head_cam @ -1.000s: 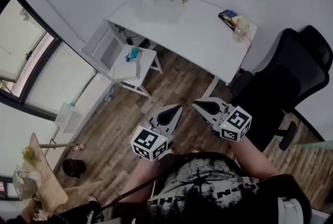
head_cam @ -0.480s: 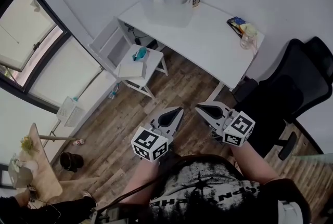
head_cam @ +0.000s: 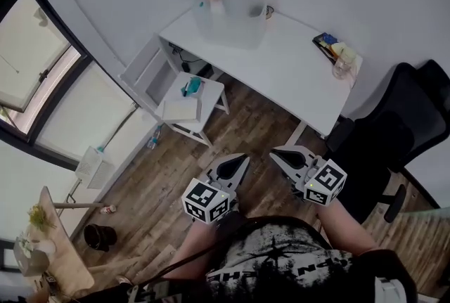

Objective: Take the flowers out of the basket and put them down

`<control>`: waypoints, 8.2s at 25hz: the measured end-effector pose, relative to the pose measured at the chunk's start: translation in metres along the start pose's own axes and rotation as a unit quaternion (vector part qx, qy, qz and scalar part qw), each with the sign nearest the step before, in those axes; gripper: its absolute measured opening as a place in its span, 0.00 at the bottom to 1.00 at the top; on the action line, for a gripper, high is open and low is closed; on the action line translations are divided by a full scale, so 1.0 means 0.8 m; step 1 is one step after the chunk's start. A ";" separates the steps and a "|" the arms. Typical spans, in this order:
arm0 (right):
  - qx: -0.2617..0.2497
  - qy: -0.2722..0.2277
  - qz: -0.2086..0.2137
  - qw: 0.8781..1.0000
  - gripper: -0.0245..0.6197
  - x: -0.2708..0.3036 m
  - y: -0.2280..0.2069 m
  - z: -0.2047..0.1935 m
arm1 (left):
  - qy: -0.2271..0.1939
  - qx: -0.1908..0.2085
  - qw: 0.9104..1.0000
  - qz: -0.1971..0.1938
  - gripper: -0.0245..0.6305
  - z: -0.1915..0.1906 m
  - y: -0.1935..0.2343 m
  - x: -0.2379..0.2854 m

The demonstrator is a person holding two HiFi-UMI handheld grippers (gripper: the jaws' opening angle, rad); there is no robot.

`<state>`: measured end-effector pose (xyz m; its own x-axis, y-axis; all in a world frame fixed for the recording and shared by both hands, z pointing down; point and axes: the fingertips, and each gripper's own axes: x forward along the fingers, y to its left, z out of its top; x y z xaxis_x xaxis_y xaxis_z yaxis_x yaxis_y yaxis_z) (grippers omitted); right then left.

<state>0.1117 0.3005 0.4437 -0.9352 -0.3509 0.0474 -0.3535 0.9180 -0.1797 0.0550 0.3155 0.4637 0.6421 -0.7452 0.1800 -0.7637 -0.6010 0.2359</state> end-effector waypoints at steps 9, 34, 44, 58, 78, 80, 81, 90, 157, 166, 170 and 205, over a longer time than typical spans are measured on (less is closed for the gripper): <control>0.007 -0.006 -0.053 0.999 0.06 0.129 -0.046 0.013 | 0.020 0.019 0.998 -0.052 0.06 0.042 0.130 0.002; 0.013 0.016 -0.083 0.996 0.06 0.276 -0.179 0.024 | 0.028 0.003 0.998 -0.058 0.06 0.077 0.318 0.060; -0.003 0.018 -0.043 0.999 0.06 0.300 -0.323 0.063 | 0.027 -0.003 0.999 -0.023 0.06 0.116 0.373 0.190; -0.032 0.046 0.028 0.998 0.06 0.347 -0.423 0.059 | 0.025 0.004 0.998 0.050 0.06 0.152 0.433 0.277; -0.016 0.022 -0.019 0.999 0.06 0.444 -0.511 0.104 | 0.026 0.017 0.999 0.035 0.06 0.204 0.569 0.319; -0.016 0.022 -0.027 0.999 0.06 0.463 -0.519 0.107 | 0.025 0.018 0.999 0.021 0.06 0.213 0.591 0.327; -0.015 0.023 -0.031 0.999 0.06 0.472 -0.523 0.108 | 0.024 0.019 0.999 0.014 0.06 0.218 0.602 0.331; 0.004 0.011 -0.061 0.998 0.06 0.533 -0.554 0.148 | 0.040 0.040 0.996 -0.073 0.06 0.261 0.678 0.367; -0.025 0.132 -0.119 0.984 0.56 0.734 -0.802 0.067 | 0.025 -0.048 0.987 -0.149 0.06 0.278 0.776 0.393; -0.043 0.120 -0.111 0.986 0.56 0.749 -0.801 0.070 | 0.027 -0.052 0.987 -0.147 0.06 0.275 0.779 0.393; -0.047 0.122 -0.112 0.985 0.56 0.749 -0.801 0.071 | 0.026 -0.053 0.988 -0.146 0.06 0.275 0.780 0.393; -0.076 0.089 -0.122 0.986 0.55 0.571 -0.751 0.218 | 0.027 0.016 0.978 -0.207 0.06 0.308 0.654 0.445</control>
<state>-0.1000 -0.4433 0.4021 -0.8055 -0.5397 0.2446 -0.5550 0.8318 0.0076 -0.1329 -0.3355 0.4157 0.8984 -0.4207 0.1262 -0.4392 -0.8571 0.2691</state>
